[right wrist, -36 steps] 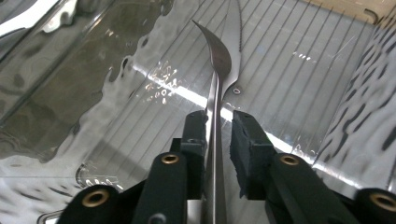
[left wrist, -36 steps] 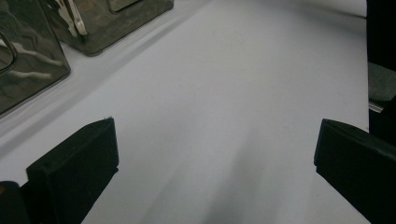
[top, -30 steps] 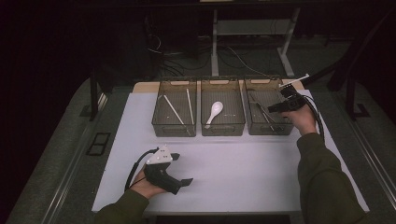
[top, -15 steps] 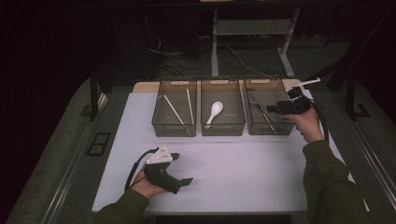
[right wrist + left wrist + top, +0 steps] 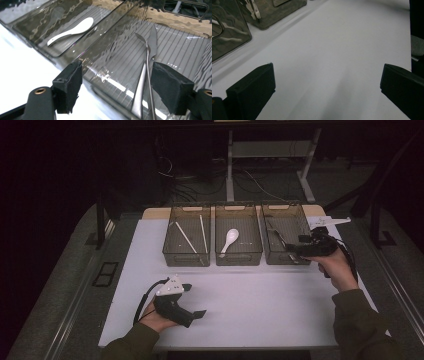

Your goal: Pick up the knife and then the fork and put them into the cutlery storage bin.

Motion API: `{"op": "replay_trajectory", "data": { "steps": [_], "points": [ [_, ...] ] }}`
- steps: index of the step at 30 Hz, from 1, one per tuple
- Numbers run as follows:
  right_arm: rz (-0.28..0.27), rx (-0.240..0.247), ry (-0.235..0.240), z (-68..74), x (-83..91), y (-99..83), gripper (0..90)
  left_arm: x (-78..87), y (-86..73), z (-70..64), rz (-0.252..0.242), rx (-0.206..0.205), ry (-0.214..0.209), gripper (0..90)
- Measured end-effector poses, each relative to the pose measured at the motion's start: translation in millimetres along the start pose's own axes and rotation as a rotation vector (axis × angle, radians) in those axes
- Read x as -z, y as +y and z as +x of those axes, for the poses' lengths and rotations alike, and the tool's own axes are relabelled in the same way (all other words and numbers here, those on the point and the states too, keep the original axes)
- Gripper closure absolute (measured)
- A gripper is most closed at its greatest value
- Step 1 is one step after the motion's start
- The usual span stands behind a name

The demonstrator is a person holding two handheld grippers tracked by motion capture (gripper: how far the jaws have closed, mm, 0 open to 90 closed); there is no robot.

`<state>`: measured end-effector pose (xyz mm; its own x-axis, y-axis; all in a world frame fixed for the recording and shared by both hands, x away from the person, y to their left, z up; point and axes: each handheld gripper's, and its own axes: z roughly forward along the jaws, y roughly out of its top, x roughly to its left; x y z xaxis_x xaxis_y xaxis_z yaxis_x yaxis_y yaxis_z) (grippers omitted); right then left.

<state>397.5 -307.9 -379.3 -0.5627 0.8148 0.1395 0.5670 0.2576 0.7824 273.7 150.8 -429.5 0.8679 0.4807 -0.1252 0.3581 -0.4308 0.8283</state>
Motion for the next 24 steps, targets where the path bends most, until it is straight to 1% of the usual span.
{"op": "replay_trajectory", "data": {
  "steps": [3, 6, 11, 17, 19, 21, 24],
  "points": [
    [-0.012, 0.022, -0.002, 9.7, 5.3, -7.1, 20.7, -0.2, -0.2, -0.2, 0.002, -0.002, -0.001, 0.0],
    [-0.032, 0.046, -0.001, 19.6, 11.7, -13.9, 20.0, -0.1, -0.3, -0.2, 0.001, -0.002, -0.001, 0.0],
    [-0.057, 0.076, 0.026, 37.8, 22.6, -22.7, 19.0, 0.8, 0.1, -0.6, -0.005, -0.001, 0.002, 0.0],
    [-0.07, 0.088, 0.073, 55.7, 28.2, -38.6, 18.9, 0.9, 0.5, -0.8, -0.003, -0.004, -0.001, 0.0],
    [-0.074, 0.083, 0.08, 60.2, 29.3, -44.3, 17.7, 1.1, 0.7, -0.9, -0.006, -0.004, -0.002, 0.0],
    [-0.091, 0.076, 0.083, 63.8, 30.7, -50.4, 17.6, 1.0, 0.5, -1.2, -0.007, -0.004, -0.001, 0.0],
    [-0.103, 0.074, 0.079, 68.6, 31.7, -59.1, 16.7, 1.5, 0.7, -1.3, -0.008, -0.005, -0.002, 0.0]
  ]
}}
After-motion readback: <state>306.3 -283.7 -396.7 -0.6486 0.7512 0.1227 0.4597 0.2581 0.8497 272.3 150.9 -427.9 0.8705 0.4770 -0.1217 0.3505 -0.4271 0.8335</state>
